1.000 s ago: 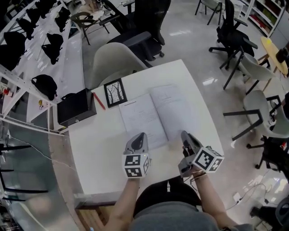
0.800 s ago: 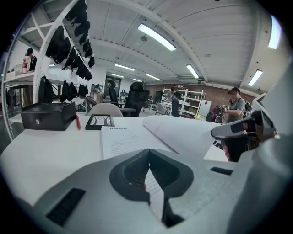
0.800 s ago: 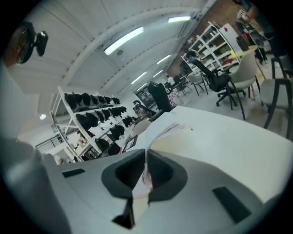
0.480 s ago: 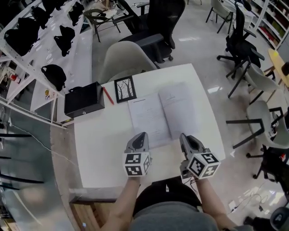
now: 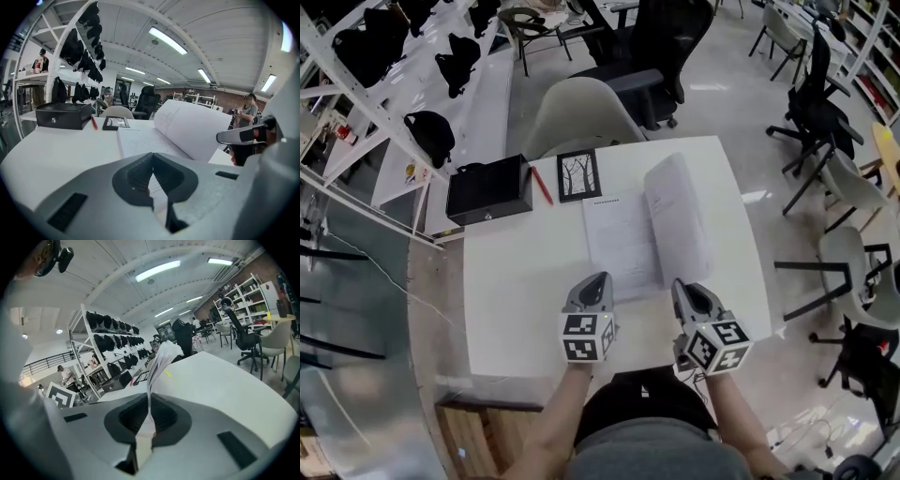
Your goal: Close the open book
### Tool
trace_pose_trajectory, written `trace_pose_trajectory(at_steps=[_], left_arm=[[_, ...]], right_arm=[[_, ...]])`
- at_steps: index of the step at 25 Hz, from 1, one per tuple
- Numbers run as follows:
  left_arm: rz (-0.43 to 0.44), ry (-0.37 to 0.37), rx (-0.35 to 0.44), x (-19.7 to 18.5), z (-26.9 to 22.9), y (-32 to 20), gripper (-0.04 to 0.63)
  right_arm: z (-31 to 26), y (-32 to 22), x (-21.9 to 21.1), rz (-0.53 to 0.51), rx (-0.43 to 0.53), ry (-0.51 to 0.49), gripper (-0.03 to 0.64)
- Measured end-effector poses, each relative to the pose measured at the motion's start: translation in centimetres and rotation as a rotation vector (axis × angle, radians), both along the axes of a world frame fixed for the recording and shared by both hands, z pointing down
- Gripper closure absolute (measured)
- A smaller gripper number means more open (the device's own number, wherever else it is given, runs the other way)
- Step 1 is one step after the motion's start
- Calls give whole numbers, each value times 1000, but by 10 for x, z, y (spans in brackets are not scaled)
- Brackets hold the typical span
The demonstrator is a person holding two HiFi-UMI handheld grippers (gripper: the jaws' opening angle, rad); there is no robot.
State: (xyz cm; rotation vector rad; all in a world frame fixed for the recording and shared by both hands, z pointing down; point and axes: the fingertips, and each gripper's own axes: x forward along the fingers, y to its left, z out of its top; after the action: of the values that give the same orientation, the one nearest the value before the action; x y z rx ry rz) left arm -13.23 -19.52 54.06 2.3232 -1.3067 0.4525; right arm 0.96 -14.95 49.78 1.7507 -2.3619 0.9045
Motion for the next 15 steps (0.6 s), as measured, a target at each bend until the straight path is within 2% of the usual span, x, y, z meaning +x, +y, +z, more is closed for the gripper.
trace_pose_trajectory(at_steps=[9,15], left_arm=[[-42,8,1,-15,-3,1,589],[-64,-8,-12,-25,1,3,589]], right_arm=[[12,-5,-26,-89,-30,44,600],[28,-5,-50,-174,-76,120,598]])
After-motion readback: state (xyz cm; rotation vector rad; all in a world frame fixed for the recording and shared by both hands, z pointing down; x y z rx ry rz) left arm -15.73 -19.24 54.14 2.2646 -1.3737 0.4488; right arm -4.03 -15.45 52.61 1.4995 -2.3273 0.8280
